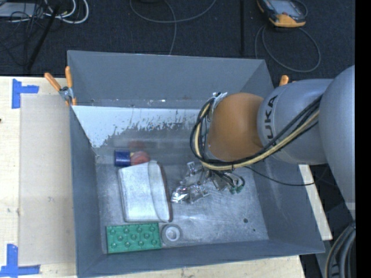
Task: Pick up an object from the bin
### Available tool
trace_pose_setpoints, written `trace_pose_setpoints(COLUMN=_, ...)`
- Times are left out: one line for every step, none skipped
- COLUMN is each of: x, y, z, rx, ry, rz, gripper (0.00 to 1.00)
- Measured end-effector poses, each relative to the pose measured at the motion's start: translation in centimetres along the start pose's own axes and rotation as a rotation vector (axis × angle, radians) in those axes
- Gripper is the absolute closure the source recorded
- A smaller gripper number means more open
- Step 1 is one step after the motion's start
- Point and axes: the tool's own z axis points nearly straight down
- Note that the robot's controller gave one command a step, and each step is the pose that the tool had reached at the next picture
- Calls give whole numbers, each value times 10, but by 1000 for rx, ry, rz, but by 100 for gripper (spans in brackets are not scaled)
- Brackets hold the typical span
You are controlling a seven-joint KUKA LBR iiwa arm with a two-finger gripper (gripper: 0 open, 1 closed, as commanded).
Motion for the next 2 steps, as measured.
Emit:
trace_pose_setpoints(x=-1, y=0, z=-7, rx=-1, ry=3, rz=-1, gripper=100)
trace_pose_setpoints(x=-3, y=1, z=-65, rx=1, ry=0, rz=0, gripper=100)
